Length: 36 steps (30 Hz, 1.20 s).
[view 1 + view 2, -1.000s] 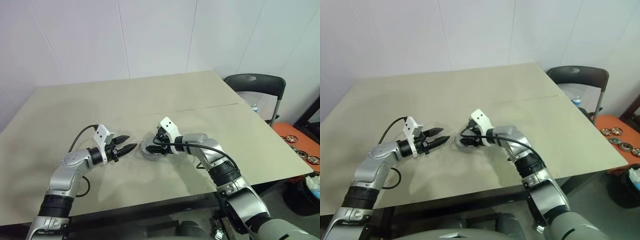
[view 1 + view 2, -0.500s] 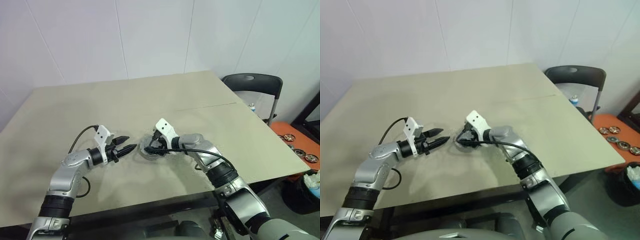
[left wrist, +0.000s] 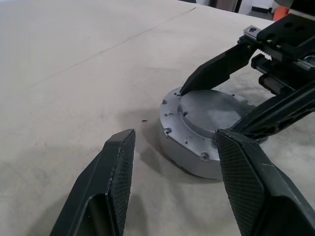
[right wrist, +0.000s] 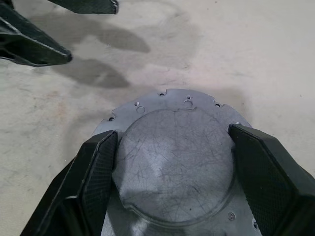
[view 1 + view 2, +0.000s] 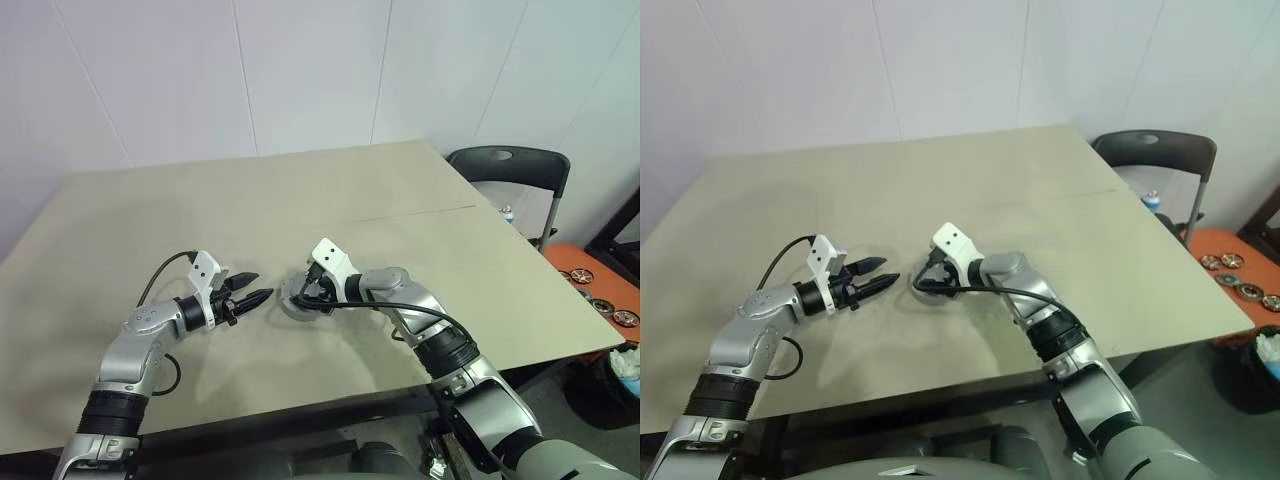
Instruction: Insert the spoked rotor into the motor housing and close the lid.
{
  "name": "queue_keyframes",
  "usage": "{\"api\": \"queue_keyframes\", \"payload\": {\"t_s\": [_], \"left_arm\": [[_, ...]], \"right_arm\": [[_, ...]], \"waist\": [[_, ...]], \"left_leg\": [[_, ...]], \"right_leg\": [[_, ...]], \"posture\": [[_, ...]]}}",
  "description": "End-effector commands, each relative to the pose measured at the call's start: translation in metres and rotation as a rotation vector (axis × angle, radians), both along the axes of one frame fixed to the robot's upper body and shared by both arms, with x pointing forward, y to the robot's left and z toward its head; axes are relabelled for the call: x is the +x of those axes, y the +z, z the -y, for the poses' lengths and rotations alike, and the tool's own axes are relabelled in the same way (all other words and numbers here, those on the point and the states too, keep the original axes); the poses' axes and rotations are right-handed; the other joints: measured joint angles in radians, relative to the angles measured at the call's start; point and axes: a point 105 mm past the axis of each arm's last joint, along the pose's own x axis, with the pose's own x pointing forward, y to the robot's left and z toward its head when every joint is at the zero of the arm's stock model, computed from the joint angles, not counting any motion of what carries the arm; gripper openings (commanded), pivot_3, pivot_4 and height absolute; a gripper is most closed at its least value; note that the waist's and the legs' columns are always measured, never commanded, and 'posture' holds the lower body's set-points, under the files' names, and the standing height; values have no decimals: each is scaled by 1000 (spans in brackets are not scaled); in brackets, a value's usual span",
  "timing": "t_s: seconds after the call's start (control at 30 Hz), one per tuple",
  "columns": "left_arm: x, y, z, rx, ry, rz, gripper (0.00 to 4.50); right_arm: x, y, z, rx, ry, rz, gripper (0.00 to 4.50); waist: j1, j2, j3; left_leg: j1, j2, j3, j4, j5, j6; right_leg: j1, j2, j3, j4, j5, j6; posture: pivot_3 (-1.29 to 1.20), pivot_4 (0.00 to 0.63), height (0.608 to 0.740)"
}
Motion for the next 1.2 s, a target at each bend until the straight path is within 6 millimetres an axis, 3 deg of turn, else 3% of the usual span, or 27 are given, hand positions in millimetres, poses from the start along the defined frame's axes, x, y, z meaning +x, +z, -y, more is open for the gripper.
{"api": "queue_keyframes", "payload": {"t_s": [0.03,0.27,0.4,0.5,0.6,0.73,0.8,0.9,1.2], "left_arm": [[4,11,-1,4,4,47,2752],[7,6,9,0,-10,35,2752],[12,-10,39,-2,-74,23,2752],[19,-9,60,-35,-112,29,2752],[31,-16,66,5,-92,35,2150],[36,-23,72,49,-110,32,786],[31,-39,72,120,-143,-27,177],[13,-63,67,209,-222,-132,66],[12,-55,53,209,-213,-147,66]], "right_arm": [[-13,-32,13,-80,-6,-125,3223],[-13,-36,16,-101,-1,-132,3223],[-13,-35,15,-97,-3,-132,3223],[-12,-35,14,-96,-6,-131,3223],[-11,-34,14,-93,-12,-126,3223],[-10,-33,15,-89,-23,-122,3223],[-10,-33,16,-90,-27,-121,3223],[-9,-33,16,-89,-33,-117,3223],[-7,-28,12,-50,-32,-127,3223]], "waist": [[0,0,0],[6,0,0],[7,0,-1],[8,-1,-1],[8,-1,-1],[5,-1,-2],[6,-1,-2],[6,0,-7],[6,3,-13]], "left_leg": [[0,0,0,-1,0,0],[0,0,0,-4,0,0],[0,0,0,-5,0,0],[0,0,0,-5,0,0],[1,0,0,-5,0,0],[1,0,0,-6,0,0],[1,0,0,-7,0,0],[2,0,0,-7,0,0],[5,0,0,-9,0,0]], "right_leg": [[0,0,0,-1,0,0],[0,0,0,-4,0,0],[0,0,0,-4,0,0],[0,0,0,-4,0,0],[1,0,0,-5,0,0],[0,0,0,-5,0,1],[0,0,0,-5,0,1],[1,0,0,-5,0,1],[3,-1,0,-5,-1,3]], "posture": [[0,0,740],[0,0,740],[0,0,740],[0,0,740],[0,0,740],[0,0,740],[0,0,740],[0,0,740],[0,0,740]]}}
